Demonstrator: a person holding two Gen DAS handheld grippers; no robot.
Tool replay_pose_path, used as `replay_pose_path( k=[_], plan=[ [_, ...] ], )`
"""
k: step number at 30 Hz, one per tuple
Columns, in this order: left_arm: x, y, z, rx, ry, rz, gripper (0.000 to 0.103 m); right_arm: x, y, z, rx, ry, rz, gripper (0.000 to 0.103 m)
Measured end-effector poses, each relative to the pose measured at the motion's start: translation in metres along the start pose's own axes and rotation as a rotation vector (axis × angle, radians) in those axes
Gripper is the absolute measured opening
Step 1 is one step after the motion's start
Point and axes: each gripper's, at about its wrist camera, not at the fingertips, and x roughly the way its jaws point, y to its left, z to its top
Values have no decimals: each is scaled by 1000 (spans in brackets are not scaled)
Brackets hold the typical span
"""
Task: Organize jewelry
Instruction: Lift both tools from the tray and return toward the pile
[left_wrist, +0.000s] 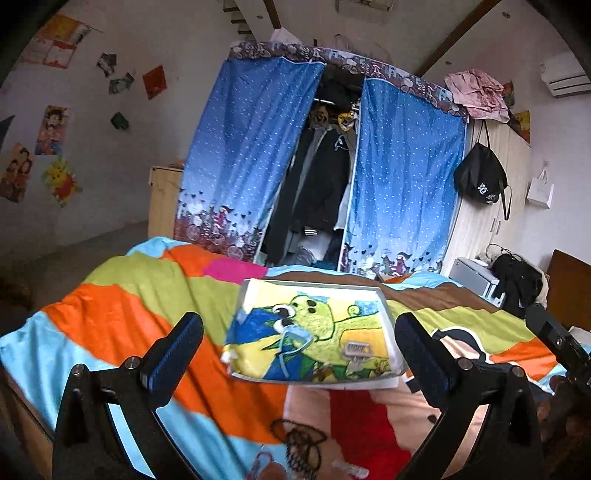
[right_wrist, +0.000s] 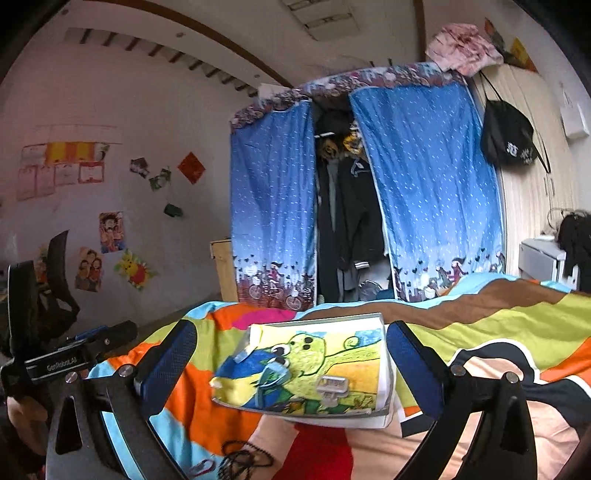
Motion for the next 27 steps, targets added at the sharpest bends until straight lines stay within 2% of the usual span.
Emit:
replay_pose_path(
  k=[6, 11, 16, 27],
  plan=[
    [-37, 7, -22, 11, -4, 32, 102, -27, 33, -18, -74, -18, 15, 103],
    [-59, 13, -44, 28, 16, 56, 102, -35, 50, -36, -94, 4, 20, 103],
    [-69, 25, -70, 21, 59, 70, 102, -30, 56, -59, -94, 86, 18, 103],
    [-66, 43, -127, 40, 219, 79, 102, -21, 60, -115, -75, 253, 15, 103]
  ],
)
